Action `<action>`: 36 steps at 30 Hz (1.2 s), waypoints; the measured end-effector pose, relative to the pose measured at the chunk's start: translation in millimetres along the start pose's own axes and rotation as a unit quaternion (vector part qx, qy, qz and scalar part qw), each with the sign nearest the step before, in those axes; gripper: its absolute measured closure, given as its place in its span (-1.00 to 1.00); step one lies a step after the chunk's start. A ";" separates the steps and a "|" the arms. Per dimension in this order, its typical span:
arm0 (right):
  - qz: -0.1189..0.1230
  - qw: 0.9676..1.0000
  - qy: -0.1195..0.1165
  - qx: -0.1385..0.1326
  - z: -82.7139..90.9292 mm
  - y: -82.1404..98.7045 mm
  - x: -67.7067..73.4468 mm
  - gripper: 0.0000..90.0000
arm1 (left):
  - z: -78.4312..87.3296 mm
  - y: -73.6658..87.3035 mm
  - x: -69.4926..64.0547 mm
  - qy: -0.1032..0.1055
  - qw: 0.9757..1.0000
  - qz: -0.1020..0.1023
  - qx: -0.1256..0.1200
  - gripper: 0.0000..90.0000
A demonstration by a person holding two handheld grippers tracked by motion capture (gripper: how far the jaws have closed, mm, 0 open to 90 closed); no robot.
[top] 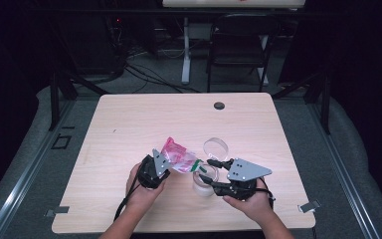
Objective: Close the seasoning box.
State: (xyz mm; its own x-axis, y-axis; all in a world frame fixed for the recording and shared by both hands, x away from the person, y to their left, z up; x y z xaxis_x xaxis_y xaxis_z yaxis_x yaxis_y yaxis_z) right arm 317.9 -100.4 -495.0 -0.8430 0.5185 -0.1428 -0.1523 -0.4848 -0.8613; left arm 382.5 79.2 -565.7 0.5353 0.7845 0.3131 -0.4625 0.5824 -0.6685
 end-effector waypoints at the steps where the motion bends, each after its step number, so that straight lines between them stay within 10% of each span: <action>1: 0.000 1.000 0.000 0.000 0.3 -0.2 0.0 0.10 | 0.4 0.3 0.6 0.000 1.000 0.003 0.000 0.45; 36: -0.011 1.000 0.006 0.005 -0.8 1.8 -4.4 0.08 | 23.6 59.1 71.8 -0.042 0.994 0.099 0.013 0.45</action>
State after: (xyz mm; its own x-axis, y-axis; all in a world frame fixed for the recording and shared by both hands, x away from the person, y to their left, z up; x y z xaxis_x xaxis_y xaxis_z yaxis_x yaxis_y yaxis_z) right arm 321.7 -102.9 -496.3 -0.8335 0.5370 -0.1297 -0.1755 -0.4799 -0.8596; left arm 376.9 175.0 -566.8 0.3726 0.8982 0.2333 -0.5709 0.4201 -0.7054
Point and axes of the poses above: each handheld gripper's, and its own axes: z roughly backward along the jaws, y roughly out of its underside, x roughly to its left, the point moved 8 cm from there along -z, roughly forward along the jaws, and after that the axes turned 11 degrees about x, right-handed, at the moved point
